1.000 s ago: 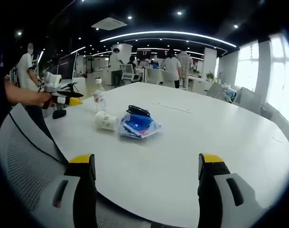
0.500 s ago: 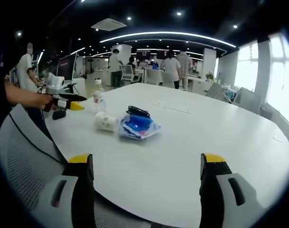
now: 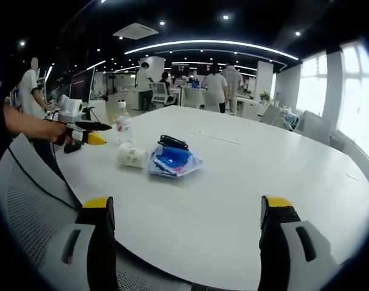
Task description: Arrange the tabletop items into an orderly group along one side of the table until the central work area is clear of visible clutter.
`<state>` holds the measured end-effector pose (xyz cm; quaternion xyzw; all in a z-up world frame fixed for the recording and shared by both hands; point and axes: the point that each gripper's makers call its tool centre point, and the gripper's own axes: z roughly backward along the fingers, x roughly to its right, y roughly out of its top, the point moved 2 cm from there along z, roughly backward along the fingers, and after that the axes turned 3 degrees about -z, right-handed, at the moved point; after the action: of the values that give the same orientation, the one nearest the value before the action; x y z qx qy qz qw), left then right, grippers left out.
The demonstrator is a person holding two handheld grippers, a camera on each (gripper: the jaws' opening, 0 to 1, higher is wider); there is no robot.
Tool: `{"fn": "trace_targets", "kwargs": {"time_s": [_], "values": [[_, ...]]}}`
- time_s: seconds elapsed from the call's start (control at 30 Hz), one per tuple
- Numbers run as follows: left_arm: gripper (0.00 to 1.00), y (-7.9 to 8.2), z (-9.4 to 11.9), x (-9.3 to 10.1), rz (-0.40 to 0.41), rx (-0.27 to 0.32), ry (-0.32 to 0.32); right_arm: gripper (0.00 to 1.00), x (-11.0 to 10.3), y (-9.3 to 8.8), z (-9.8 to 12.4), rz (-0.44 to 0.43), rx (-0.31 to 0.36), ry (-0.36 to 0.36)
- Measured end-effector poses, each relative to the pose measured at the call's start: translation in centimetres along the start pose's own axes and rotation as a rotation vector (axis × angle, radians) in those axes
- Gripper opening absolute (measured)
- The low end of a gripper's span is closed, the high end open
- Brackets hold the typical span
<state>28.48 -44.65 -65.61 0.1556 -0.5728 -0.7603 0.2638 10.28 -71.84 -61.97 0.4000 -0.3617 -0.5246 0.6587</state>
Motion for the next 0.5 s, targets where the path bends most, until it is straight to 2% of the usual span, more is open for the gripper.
{"fn": "trace_targets", "kwargs": {"time_s": [0.17, 0.3, 0.5], "values": [[1.00, -0.5, -0.7, 0.5, 0.009, -0.013, -0.024, 1.00, 0.1, 0.0, 0.0, 0.000, 0.003, -0.007], [1.00, -1.3, -1.3, 0.2, 0.022, -0.029, -0.042, 1.00, 0.2, 0.1, 0.0, 0.002, 0.005, -0.010], [0.86, -1.6, -1.6, 0.3, 0.028, -0.050, -0.071, 0.99, 0.2, 0.1, 0.0, 0.002, 0.004, -0.010]]}}
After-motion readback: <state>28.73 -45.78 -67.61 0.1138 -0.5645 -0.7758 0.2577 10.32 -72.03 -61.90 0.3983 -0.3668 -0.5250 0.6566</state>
